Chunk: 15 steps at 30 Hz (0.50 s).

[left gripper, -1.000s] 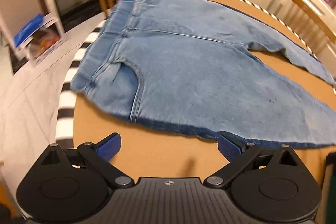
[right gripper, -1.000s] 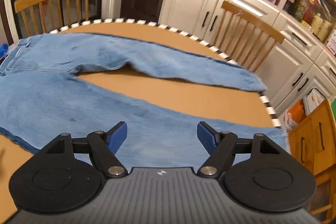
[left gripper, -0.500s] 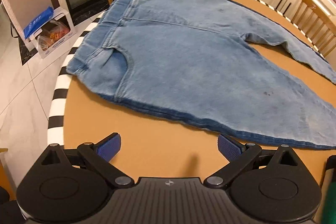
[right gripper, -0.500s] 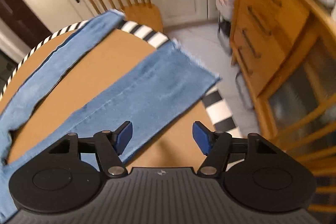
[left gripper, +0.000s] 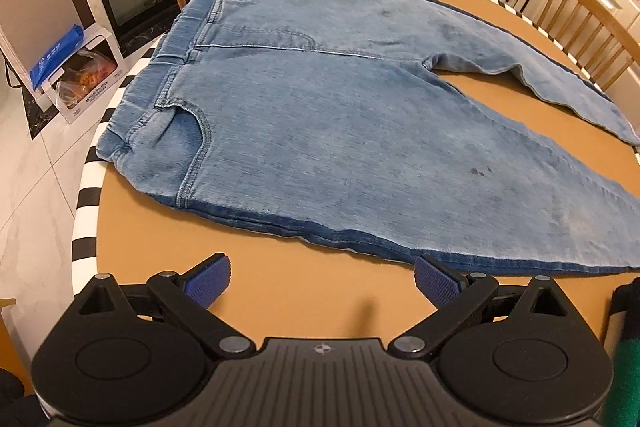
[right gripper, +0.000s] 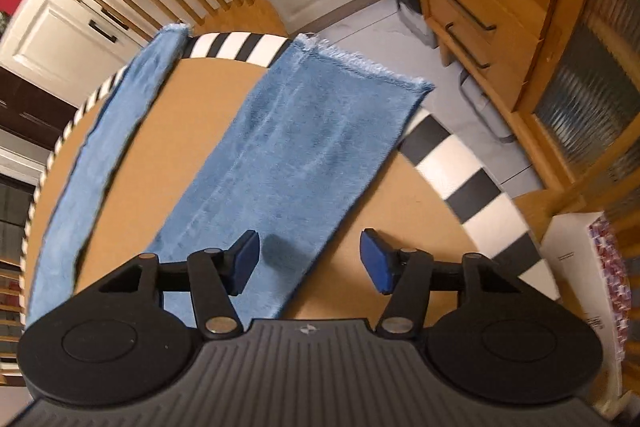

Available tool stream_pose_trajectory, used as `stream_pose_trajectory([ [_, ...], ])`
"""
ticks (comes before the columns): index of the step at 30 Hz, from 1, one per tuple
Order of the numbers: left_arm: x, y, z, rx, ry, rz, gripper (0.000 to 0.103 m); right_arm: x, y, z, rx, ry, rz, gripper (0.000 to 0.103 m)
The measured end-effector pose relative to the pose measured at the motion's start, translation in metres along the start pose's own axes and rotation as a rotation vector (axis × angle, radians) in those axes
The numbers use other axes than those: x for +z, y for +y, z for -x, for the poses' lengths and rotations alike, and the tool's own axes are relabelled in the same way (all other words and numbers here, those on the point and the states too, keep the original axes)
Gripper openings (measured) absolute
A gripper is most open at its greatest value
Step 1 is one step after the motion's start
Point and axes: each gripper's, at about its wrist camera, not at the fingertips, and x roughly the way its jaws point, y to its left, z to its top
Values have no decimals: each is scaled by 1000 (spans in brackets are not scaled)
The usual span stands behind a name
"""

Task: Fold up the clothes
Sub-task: 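Move the right gripper to the frayed leg hems and grasp them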

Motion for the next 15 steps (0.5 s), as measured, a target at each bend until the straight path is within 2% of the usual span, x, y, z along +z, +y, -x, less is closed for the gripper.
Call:
stream_pose_trajectory([
  [12,-7,6,-4,-6,25,37,100,0,-25,1,159,-45,-140,55],
  [13,-8,7,-5,-6,29,41,100,-1,-27,1,166,-50,-151,54],
  [15,-10,9,-6,-11,37,51,100,-3,-29,-1,173,-58,-167,37],
])
